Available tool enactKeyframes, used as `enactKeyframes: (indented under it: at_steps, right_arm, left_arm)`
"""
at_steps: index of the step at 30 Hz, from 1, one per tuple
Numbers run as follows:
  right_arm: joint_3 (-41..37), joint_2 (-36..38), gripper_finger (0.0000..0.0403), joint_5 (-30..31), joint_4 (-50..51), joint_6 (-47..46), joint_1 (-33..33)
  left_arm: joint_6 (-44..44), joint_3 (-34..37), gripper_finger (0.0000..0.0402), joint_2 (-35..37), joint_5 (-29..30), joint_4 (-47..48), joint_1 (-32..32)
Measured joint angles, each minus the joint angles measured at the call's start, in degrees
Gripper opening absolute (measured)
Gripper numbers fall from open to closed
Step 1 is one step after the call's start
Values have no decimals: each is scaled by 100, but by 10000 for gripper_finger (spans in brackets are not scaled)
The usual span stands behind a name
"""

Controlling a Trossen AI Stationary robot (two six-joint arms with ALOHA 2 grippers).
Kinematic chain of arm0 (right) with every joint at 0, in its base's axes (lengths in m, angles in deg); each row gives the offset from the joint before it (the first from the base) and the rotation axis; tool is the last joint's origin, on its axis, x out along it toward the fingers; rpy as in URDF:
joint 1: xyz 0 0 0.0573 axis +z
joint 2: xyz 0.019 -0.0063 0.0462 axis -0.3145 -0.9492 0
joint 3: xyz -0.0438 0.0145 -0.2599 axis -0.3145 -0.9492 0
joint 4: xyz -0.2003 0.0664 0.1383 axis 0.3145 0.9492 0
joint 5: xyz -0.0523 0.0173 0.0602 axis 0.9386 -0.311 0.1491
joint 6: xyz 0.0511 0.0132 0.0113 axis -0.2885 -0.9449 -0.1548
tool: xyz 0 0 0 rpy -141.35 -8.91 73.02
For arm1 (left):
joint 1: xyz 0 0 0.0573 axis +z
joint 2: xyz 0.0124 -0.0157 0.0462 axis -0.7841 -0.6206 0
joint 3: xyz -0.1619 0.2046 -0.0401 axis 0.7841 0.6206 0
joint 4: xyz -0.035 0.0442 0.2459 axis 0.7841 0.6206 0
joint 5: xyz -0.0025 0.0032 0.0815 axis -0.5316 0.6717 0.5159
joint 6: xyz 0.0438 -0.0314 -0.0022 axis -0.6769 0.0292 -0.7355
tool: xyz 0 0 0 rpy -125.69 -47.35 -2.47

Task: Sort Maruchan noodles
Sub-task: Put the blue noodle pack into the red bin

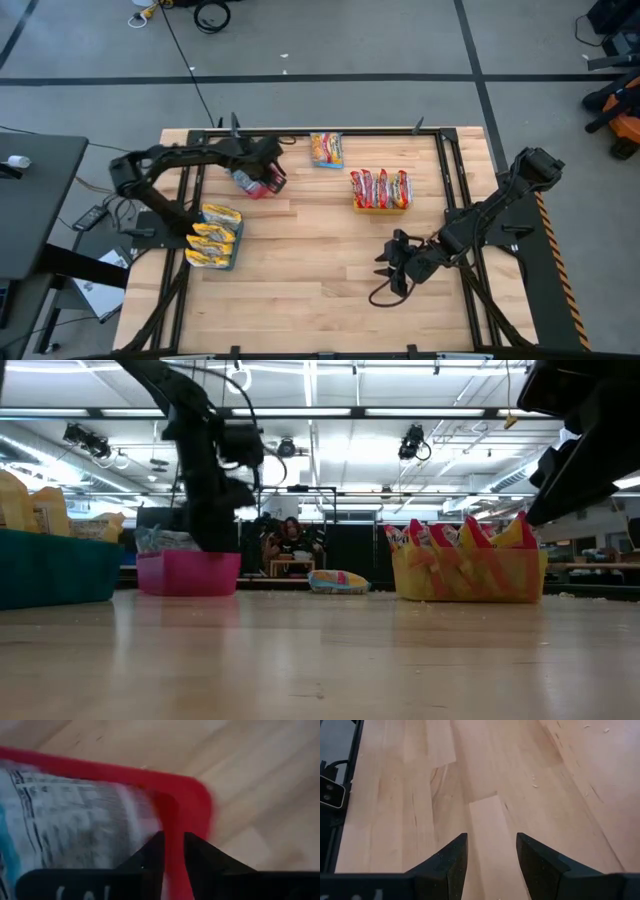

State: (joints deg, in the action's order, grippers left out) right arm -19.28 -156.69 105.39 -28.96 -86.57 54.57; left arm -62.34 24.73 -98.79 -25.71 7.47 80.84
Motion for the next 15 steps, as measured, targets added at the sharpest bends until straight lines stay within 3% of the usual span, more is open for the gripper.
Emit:
enactKeyframes:
  at_steps: [6, 15]
  right_arm:
    - [0, 0, 174, -2, -51, -68, 106]
    - [0, 0, 174, -4, -62, -545, 450]
  left_arm:
    - [-110, 2, 67, -517, 599, -551, 674]
    - [-765, 2, 66, -224, 1219, -460, 1814]
